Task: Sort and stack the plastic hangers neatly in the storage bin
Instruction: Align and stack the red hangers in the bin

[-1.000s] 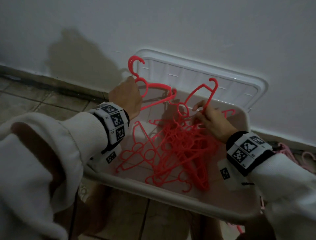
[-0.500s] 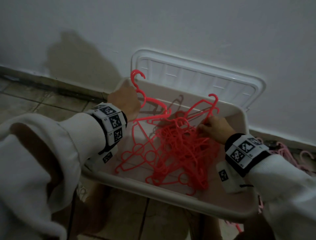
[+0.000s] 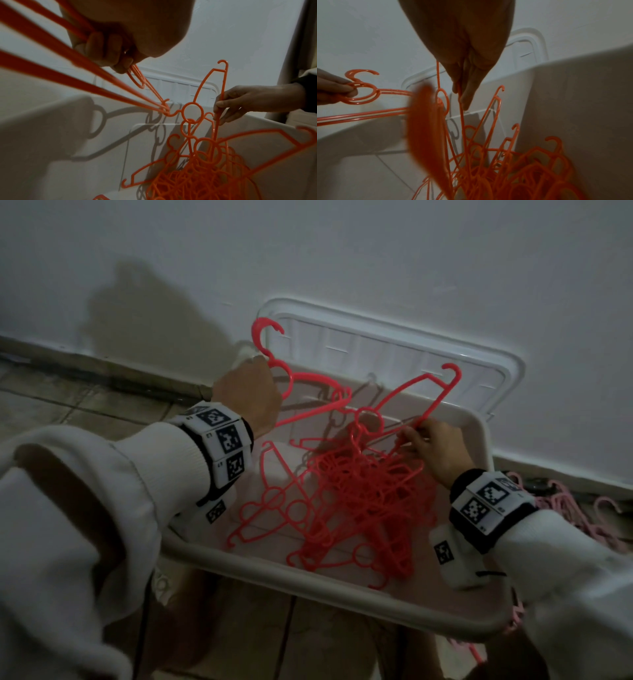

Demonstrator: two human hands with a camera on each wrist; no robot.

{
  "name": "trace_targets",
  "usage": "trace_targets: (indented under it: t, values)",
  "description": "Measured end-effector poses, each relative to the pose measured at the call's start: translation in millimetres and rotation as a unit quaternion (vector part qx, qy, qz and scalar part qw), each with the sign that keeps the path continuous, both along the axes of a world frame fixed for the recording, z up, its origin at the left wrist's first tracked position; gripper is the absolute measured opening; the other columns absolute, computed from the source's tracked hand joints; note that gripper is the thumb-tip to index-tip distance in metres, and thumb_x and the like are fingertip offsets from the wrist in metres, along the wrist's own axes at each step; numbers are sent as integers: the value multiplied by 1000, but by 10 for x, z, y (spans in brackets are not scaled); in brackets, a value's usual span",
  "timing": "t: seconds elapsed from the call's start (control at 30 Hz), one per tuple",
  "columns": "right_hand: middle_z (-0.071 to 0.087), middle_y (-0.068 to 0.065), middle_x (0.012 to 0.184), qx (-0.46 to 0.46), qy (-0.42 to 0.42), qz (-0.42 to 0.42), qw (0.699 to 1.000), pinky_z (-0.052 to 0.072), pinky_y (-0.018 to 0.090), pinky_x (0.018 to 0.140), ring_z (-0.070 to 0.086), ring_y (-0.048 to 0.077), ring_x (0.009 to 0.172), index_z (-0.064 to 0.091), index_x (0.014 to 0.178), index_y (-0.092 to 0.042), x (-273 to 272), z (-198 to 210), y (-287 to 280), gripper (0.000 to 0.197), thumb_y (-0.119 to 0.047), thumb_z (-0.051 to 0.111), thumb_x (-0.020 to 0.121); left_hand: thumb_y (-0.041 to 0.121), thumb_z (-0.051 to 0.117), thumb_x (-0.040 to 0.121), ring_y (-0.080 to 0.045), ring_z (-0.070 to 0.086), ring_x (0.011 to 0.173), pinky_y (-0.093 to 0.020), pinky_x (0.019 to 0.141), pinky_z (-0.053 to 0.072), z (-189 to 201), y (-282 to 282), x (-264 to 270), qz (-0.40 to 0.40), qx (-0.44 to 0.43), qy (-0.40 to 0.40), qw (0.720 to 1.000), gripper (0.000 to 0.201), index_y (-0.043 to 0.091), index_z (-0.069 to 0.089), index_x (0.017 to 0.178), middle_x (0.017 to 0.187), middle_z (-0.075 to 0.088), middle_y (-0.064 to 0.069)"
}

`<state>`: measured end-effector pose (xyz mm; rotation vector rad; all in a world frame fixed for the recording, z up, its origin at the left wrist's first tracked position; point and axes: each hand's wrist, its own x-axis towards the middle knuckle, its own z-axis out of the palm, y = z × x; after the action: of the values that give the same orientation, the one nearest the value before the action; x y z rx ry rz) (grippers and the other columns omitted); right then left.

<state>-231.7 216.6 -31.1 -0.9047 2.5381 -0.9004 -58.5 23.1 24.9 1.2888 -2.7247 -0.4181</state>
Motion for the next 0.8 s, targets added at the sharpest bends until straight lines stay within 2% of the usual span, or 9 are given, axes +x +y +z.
trace_targets:
  t: [0.2, 0.27, 0.33, 0.37, 0.5, 0.57, 0.63, 0.73, 0.8]
  values:
    - [69, 21, 91, 37, -42, 26, 998, 52, 47, 86, 66, 33, 87, 62, 84, -8, 125, 6, -34, 17, -17, 51, 94, 15, 36, 96, -40, 53, 109, -43, 85, 42, -12, -1, -15, -15, -8, 8, 1000, 29, -1, 46, 119, 120, 54, -24]
    - [68, 21, 91, 61, -8, 53, 997, 51, 36, 84, 64, 32, 87, 58, 85, -5, 142, 23, -36, 20, -17, 47, 96, 15, 35, 96, -41, 53, 109, -44, 85, 42, -26, -9, -10, -21, -18, 5, 1000, 30, 0, 46, 119, 120, 54, -23]
    - [69, 16, 85, 61, 19, 75, 995, 50, 14, 69, 66, 26, 81, 58, 89, 2, 141, 59, -38, 23, -15, 44, 97, 15, 36, 96, -41, 55, 107, -43, 84, 42, -27, -27, -2, -25, -28, -1, 999, 28, 0, 46, 118, 118, 56, -23]
    - [69, 14, 81, 59, 27, 80, 995, 49, 11, 64, 66, 24, 77, 58, 90, 2, 142, 93, -38, 23, -14, 42, 97, 15, 36, 96, -40, 55, 106, -43, 83, 42, -24, -31, 3, -23, -26, -2, 999, 28, 0, 47, 117, 117, 56, -23]
    - [68, 25, 88, 46, 61, 74, 994, 50, 45, 80, 64, 39, 86, 55, 100, 1, 38, 72, -31, 22, -13, 38, 98, 14, 37, 96, -40, 55, 106, -43, 83, 42, -34, -40, 11, -16, -14, 1, 1000, 26, 1, 46, 117, 117, 56, -22]
    - [66, 26, 86, 57, 73, 85, 992, 48, 48, 80, 62, 41, 83, 53, 105, 1, 9, 47, -11, 22, -12, 37, 98, 13, 37, 95, -41, 54, 107, -44, 84, 42, -41, -26, 8, -23, -10, 0, 1000, 28, 2, 44, 119, 120, 54, -23]
    - [65, 20, 75, 55, 48, 107, 992, 50, 37, 75, 63, 29, 68, 52, 101, -1, 5, 31, 14, 20, -10, 35, 98, 13, 35, 96, -42, 54, 107, -45, 84, 43, -55, -16, 8, -31, -5, 6, 999, 28, 2, 43, 121, 122, 53, -23]
    - [53, 1, 55, 48, -9, 126, 991, 39, 9, 50, 53, -1, 41, 49, 92, -10, 28, 71, 26, 19, -7, 32, 99, 13, 36, 95, -41, 55, 106, -43, 82, 43, -74, -10, -2, -46, -13, 2, 999, 29, 1, 42, 122, 121, 53, -23]
    - [50, -3, 54, 23, 0, 116, 993, 37, 10, 46, 51, -4, 40, 48, 90, -13, 26, 71, 13, 19, -9, 32, 99, 12, 38, 94, -41, 55, 105, -42, 80, 43, -74, -12, -10, -53, -20, -2, 998, 29, 0, 42, 121, 120, 54, -23]
